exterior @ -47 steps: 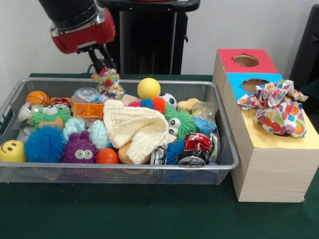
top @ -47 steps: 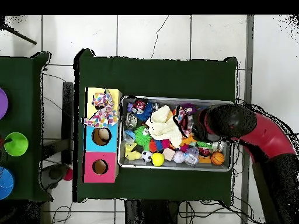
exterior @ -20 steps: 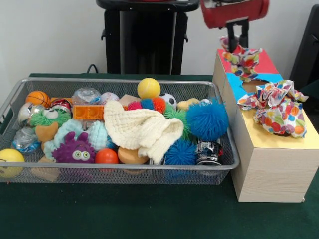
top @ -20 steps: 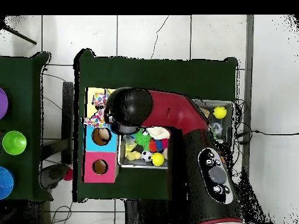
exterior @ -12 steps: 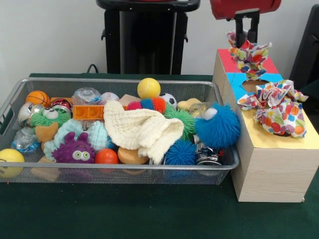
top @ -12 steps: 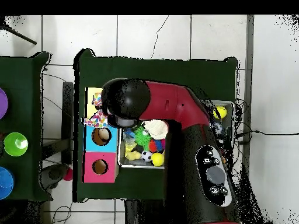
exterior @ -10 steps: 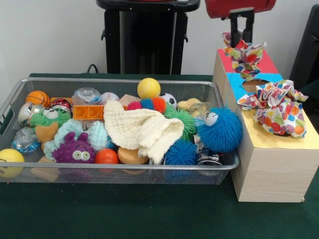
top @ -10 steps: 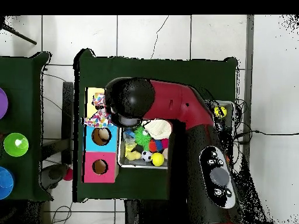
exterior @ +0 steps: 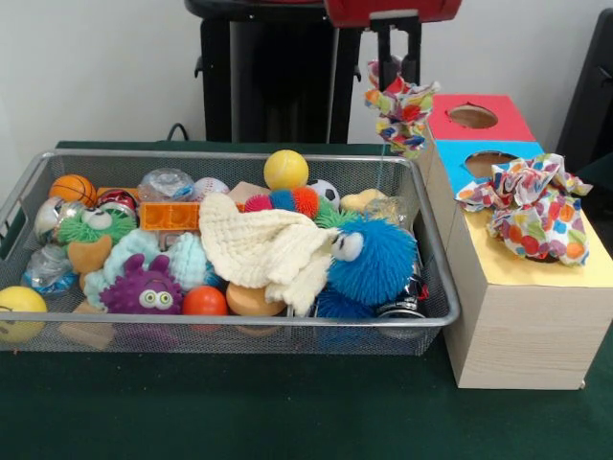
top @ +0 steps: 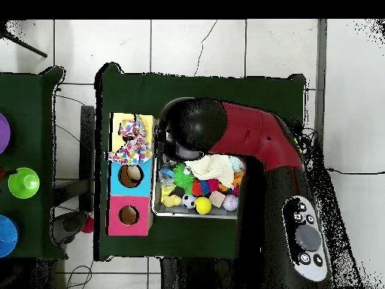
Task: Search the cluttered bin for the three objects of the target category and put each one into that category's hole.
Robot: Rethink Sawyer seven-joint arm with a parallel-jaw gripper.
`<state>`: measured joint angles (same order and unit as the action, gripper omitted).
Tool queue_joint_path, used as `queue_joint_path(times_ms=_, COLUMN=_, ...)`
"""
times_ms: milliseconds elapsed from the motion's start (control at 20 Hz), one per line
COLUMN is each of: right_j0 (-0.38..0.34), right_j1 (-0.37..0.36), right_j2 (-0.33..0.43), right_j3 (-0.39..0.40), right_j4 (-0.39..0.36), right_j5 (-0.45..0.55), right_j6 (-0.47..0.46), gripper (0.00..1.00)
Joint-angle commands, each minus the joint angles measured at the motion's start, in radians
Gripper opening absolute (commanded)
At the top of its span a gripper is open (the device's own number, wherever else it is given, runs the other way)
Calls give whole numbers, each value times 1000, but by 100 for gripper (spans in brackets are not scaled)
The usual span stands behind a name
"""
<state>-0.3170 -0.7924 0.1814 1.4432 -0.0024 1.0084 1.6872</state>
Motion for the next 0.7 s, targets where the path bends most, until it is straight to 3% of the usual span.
queue_joint_path(times_ms=50, right_j0=26, right_j1=52, right_j2=-61, right_j3=-63, right_j4=8, right_j5=49, right_j6=283, gripper=0)
queue_joint_path(times_ms=400, right_j0=70, right_j1=65, right_j2=-114, right_j3=-68, right_j4=60, right_j5=58, right_j6=380, gripper=0)
queue_joint_path(times_ms=700, right_j0=139, right_j1=68, right_j2=-176, right_j3=-26, right_j4=122, right_j5=-21, right_j6=500, gripper=0)
